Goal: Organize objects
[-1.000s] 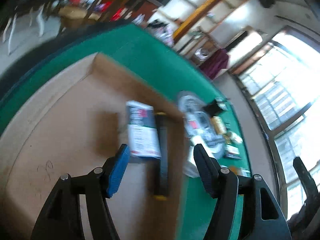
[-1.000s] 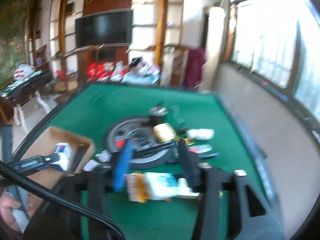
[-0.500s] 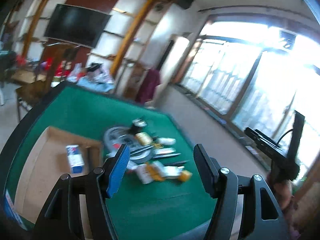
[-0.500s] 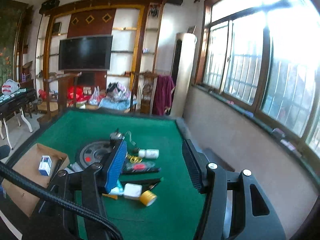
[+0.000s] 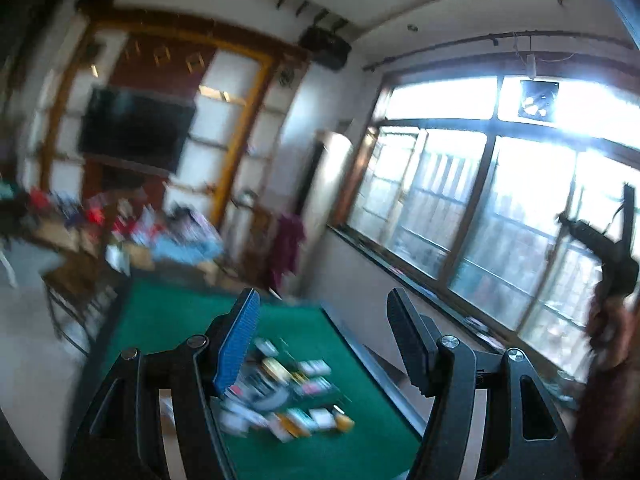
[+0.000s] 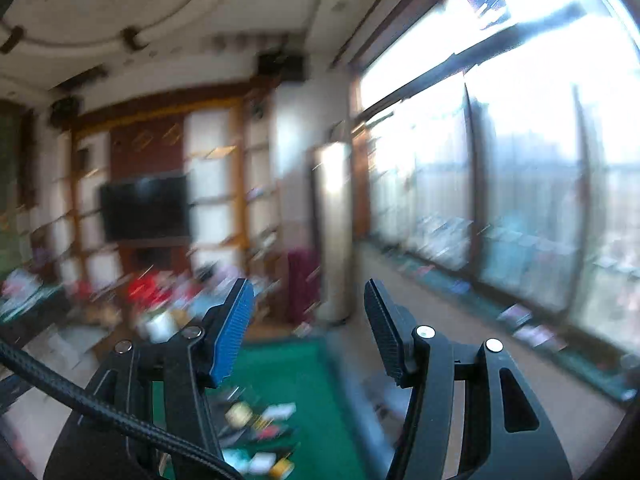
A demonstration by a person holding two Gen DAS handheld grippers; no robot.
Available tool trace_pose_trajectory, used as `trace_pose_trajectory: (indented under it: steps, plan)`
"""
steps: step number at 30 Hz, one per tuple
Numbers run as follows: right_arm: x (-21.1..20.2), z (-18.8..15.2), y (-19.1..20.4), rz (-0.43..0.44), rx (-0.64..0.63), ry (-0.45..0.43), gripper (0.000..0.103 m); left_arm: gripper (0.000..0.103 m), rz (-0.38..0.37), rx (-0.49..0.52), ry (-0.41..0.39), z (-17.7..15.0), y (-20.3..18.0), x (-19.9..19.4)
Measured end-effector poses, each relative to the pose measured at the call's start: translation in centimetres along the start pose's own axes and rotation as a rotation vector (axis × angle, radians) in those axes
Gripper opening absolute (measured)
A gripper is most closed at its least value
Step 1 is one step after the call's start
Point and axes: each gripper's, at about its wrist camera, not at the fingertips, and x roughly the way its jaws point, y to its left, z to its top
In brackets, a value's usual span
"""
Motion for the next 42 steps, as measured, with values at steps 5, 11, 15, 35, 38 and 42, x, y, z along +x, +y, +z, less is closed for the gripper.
trace_pose_trajectory:
  steps: [5, 11, 15, 35, 38, 42]
  plan:
    - [-1.4, 8.0, 1.2, -0.351, -0.103, -0.11, 0.081, 0.074, 0.22, 0.077, -0.114, 7.3, 0.7, -1.8]
    - [3.4, 5.6, 5.3, -0.36, -0.232, -0.006, 0.082, 0.074, 0.248, 0.08, -0.019, 5.0, 4.0, 2.6]
    - [9.6, -1.2, 7.2, -0.261, -0.288, 0.143, 0.082, 0.074, 0.193, 0.07, 0.079, -0.7, 5.3, 7.4]
    - [28.6, -46.1, 4.8, 0.327, -0.176, 0.878, 0.08, 0.073, 0.043, 0.176, 0.578, -29.2, 2.7, 26.1]
    - [29.3, -47.2, 4.5, 0.334, -0.132, 0.896, 0.08, 0.073, 0.053, 0.141, 0.592, -29.6, 2.3, 28.2]
    - [30.0, -48.2, 4.3, 0.299, -0.058, 0.915, 0.066, 0.073, 0.064, 0.066, 0.613, -30.5, 1.9, 31.8]
